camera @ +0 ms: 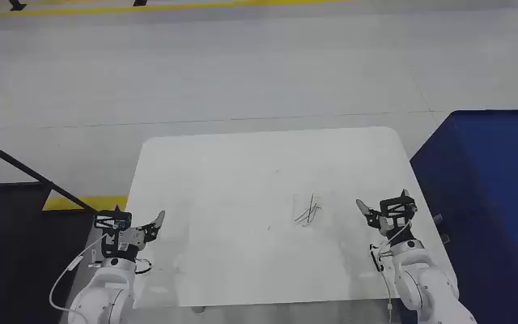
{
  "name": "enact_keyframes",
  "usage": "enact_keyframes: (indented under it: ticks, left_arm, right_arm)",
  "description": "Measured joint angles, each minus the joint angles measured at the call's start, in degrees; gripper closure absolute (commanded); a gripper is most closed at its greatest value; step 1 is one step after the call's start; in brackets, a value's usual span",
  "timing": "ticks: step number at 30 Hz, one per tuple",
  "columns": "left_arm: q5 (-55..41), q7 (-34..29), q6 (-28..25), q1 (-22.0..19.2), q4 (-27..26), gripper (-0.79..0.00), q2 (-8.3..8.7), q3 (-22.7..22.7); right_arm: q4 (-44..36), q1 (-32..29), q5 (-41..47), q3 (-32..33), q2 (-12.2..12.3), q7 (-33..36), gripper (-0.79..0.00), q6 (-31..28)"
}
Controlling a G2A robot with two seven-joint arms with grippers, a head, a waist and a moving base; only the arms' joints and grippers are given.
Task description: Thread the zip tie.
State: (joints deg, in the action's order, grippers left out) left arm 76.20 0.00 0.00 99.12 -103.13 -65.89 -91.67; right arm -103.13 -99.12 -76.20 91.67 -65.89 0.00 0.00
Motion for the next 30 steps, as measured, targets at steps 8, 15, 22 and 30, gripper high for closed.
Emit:
enact_keyframes:
  ticks: [8,15,22,30]
  left_arm:
    - [0.0,0.0,0.0,0.0,0.0,-0.784,0.0,0.0]
    - [0.0,0.0,0.0,0.0,0.0,-0.784,0.0,0.0]
    - [0.0,0.0,0.0,0.0,0.0,-0.785,0.0,0.0]
    - [0.0,0.0,0.0,0.0,0.0,-0.785,0.0,0.0]
  right_arm:
    - [0.0,0.0,0.0,0.0,0.0,0.0,-0.784,0.0]
    - [0.0,0.0,0.0,0.0,0.0,0.0,-0.785,0.0]
    - [-2.09,5.63,4.71,-0.76,0.43,13.33,-0.785,-9.11]
    - [12.49,32.16,48.96,-2.49,0.91,65.46,-0.785,-16.45]
